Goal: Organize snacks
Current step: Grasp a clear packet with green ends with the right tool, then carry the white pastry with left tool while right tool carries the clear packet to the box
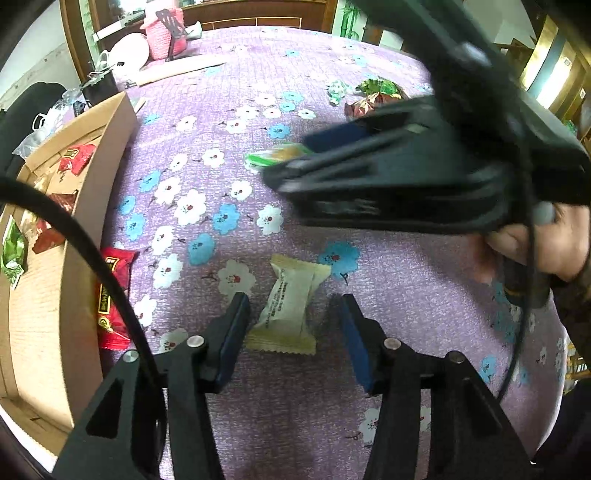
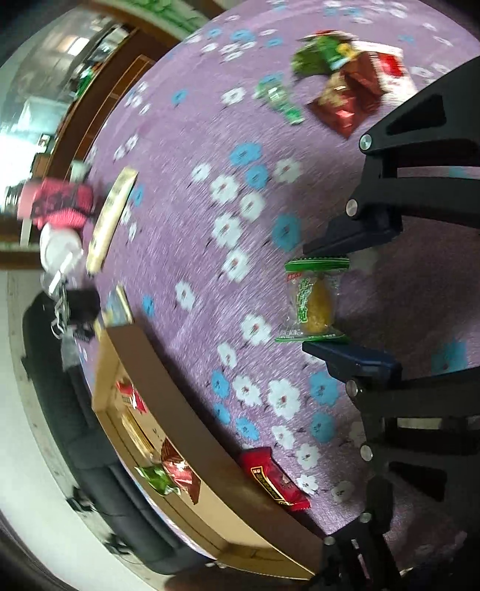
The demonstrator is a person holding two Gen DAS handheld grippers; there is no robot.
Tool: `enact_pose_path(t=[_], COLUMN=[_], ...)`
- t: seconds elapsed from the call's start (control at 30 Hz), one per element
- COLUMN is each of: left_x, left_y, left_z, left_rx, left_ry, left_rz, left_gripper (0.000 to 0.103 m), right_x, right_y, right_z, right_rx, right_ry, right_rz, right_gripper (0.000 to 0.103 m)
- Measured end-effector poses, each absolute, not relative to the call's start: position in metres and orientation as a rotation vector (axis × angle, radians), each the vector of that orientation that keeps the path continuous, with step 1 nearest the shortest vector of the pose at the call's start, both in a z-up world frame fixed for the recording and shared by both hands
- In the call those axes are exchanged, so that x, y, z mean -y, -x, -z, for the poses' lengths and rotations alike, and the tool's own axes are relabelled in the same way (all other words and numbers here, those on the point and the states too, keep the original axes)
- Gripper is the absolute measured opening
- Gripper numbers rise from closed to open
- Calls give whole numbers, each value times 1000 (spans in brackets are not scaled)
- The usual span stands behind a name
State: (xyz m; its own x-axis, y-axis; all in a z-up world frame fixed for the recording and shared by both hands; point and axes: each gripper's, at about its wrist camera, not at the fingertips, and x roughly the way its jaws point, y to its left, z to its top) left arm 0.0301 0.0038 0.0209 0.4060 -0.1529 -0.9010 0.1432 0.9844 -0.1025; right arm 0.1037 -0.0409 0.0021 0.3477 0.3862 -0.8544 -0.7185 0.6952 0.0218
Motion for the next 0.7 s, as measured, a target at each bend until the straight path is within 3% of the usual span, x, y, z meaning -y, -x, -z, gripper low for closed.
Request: enact_pose_path(t=[0.23,0.47,0.57,0.6,0.7], left_x=[-3,-7,-9,-12,-22], left_y=[-37,-58,-62,-63,-63], left_z=[-21,-18,-18,-18,-17], left_rx=[-1169,-1219,-1219,-1214,-1214], left_ry=[31,29,-8,-15,19], left_rz=[220,268,260,251,266], left_gripper=[63,65,46,33,32], right_x=[107,151,158,162,165], right_y=[-78,-48,-37,-34,-27], right_z=[-5,-6,-6,-6,-7], right_rx=[-1016,-1025,-1016,-1016,-1012], right_ry=[307,214,193,184,162], right_rz=[-630,-547,-525,-520,-514], right_gripper=[44,44,44,44,44])
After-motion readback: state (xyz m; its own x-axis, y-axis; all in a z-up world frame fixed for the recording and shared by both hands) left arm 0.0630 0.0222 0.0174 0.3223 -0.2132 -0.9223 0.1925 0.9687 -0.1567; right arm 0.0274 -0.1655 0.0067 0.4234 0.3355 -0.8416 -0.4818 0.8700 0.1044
